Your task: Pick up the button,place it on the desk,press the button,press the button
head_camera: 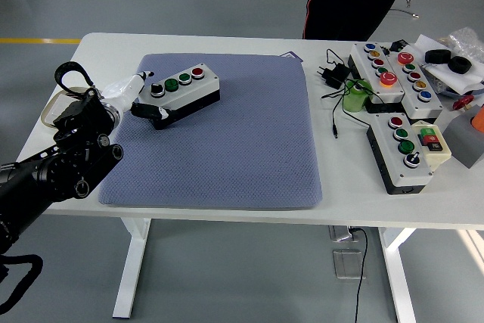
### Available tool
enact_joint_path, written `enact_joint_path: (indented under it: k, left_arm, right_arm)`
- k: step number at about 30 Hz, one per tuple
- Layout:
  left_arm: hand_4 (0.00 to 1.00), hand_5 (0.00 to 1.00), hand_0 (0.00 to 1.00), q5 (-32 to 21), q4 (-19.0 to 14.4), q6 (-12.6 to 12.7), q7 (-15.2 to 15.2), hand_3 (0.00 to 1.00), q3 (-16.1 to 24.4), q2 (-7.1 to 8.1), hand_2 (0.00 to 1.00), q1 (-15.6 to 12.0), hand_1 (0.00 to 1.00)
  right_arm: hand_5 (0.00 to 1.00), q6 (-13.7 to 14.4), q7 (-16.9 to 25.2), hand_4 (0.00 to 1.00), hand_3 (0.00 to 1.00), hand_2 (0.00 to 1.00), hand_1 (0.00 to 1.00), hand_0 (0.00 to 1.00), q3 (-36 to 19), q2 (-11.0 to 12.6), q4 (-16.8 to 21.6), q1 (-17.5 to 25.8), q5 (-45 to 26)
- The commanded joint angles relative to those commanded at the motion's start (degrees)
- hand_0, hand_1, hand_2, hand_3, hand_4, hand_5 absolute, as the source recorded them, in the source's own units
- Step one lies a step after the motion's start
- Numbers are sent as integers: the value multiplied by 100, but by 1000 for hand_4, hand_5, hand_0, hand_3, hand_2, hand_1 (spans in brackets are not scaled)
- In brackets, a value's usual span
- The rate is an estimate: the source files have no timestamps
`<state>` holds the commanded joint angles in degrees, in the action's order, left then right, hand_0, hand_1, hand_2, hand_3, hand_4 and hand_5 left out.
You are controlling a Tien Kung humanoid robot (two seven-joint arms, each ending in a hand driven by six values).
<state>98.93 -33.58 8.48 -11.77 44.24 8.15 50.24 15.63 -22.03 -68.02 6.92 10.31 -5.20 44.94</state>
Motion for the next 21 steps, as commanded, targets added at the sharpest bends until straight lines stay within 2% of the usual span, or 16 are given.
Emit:
enact_joint_path:
  k: [3,4,6,9,10,15,16,21]
  left_arm:
    - [998,400,814,-106,63,258,77,998,-45,-70,838,-8,849]
    - [985,346,726,-142,97,337,101,959,-68,-93,701,-4,757]
    - [985,346,726,-194,142,433,121,959,-116,-123,701,-1,757]
    - [985,346,726,-242,215,453,111,959,-182,-155,701,11,757]
    - [960,293,631,-256,244,454,104,924,-197,-162,652,14,692]
    - [960,293,631,-345,319,452,71,924,-293,-175,652,12,692]
    - [966,311,535,-404,341,462,83,766,-356,-172,628,6,656]
    - [966,311,535,-529,398,577,105,766,-442,-194,628,-26,656]
  right_arm:
    - [370,-4,0,261,591,548,508,646,10,2,0,4,7]
    - [370,-6,3,261,591,548,508,646,21,4,0,0,0]
    - [370,-4,7,261,591,548,508,646,25,3,0,-3,-11]
    - [370,-4,5,261,591,548,508,646,28,3,0,-7,1]
    - [370,-5,4,261,590,548,508,646,30,4,0,-10,12]
    - [370,-1,3,261,590,548,508,646,20,2,0,-18,28]
    - [369,-3,4,260,591,549,508,646,22,3,0,-20,36]
    - [369,-5,10,260,591,549,508,646,32,3,0,-33,31]
